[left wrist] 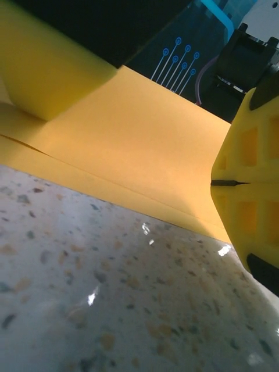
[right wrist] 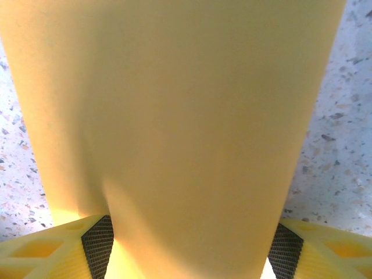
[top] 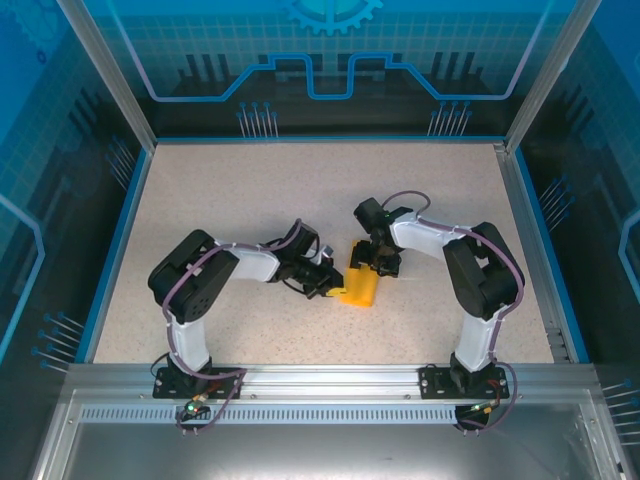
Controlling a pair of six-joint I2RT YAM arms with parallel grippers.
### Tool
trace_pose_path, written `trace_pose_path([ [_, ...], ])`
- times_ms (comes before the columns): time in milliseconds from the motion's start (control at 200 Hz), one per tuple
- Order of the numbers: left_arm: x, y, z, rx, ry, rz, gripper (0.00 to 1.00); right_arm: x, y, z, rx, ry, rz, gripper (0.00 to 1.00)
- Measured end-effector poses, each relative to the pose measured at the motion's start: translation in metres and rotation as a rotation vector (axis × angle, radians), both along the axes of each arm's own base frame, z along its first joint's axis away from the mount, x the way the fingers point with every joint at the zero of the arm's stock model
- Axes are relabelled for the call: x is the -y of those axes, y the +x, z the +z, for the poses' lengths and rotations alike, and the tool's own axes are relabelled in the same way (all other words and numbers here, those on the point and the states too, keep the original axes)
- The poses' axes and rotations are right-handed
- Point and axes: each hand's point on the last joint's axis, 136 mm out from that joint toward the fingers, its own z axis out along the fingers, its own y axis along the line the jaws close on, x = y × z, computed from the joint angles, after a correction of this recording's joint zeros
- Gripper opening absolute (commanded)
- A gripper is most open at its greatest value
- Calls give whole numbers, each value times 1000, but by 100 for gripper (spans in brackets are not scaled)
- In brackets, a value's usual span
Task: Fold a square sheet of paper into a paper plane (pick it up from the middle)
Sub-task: Fold the square sheet of paper in half at the center of the table.
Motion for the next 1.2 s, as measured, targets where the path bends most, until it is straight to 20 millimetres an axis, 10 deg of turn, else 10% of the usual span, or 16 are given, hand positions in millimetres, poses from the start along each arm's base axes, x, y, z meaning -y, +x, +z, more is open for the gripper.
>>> trace_pose_path([
  [905,6,2,-14,-15,115,-21,4,-6,0,8,37,60,-8,73],
  [1196,6,1,-14,-11,132,-31,3,-15,-13,37,118,271,12,73],
])
